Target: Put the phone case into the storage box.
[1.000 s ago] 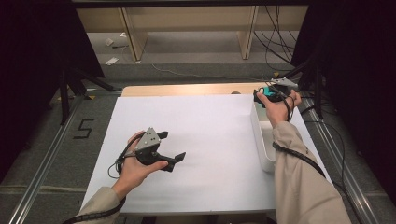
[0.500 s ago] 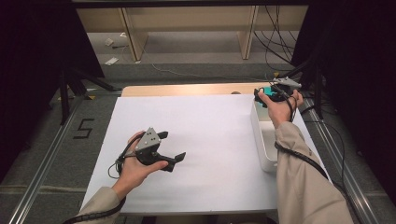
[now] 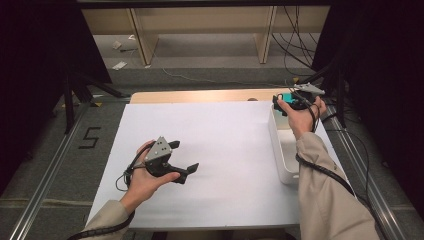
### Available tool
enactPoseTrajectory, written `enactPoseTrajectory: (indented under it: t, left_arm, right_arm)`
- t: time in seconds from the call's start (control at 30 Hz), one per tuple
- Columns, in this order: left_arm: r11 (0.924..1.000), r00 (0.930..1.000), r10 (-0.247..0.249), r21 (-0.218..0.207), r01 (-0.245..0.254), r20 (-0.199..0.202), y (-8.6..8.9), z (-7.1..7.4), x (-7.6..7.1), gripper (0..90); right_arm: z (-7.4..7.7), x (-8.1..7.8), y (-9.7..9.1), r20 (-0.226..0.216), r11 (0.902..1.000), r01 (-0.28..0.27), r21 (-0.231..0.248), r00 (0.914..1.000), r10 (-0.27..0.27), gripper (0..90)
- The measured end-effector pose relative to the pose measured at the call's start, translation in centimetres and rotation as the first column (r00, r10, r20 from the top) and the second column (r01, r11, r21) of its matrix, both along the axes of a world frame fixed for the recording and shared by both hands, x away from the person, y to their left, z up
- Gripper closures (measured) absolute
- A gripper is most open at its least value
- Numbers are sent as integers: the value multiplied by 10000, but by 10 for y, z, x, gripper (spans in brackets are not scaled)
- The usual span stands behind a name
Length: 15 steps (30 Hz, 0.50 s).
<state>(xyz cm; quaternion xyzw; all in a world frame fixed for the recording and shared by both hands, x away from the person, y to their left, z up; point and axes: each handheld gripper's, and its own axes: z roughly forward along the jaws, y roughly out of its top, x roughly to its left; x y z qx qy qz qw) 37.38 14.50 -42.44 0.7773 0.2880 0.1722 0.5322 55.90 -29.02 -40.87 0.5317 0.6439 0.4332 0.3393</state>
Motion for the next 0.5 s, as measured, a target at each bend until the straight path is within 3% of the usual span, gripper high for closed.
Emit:
enactPoseTrajectory:
  t: [0.5]
  left_arm:
    - [10000,10000,27,-5,-27,-1,0,0,0,0]
  right_arm:
    - [1,-13,0,68,9999,-90,51,9999,89,36]
